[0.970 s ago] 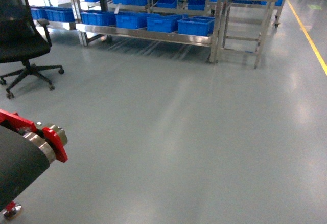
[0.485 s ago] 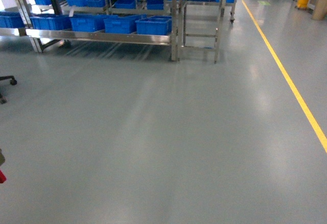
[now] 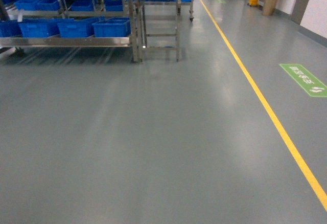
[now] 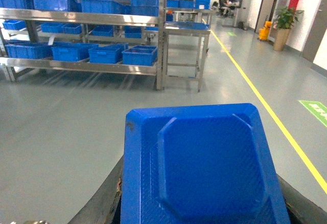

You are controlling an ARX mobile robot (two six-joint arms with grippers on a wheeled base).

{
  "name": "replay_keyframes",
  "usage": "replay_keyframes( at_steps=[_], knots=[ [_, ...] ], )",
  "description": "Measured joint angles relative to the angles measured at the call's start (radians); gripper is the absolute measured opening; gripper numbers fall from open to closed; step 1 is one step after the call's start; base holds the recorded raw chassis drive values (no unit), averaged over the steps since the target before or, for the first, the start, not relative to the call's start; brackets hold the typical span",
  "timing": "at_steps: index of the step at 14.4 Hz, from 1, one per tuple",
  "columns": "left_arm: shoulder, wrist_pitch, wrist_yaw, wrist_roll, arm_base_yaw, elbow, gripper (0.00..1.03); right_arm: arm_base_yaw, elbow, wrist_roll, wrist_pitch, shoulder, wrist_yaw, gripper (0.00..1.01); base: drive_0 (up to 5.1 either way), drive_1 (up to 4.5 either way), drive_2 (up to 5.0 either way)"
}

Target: Pick blue part to blue bin on bottom shelf

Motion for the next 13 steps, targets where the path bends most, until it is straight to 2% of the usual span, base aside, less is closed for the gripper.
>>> replay_keyframes(
  at_steps=[5, 13],
  knots=[
    [0.002, -0.002, 0.001, 0.0, 0.0, 0.0, 0.44, 0.0, 0.0, 0.0, 0.0, 0.0, 0.0, 0.98, 0.0, 0.0, 0.0],
    [0.0, 0.003, 0.001, 0.0, -0.001, 0.0, 0.44, 0.0, 0.0, 0.0, -0.001, 0.0, 0.0, 0.98, -0.1, 4.12, -4.3]
  ],
)
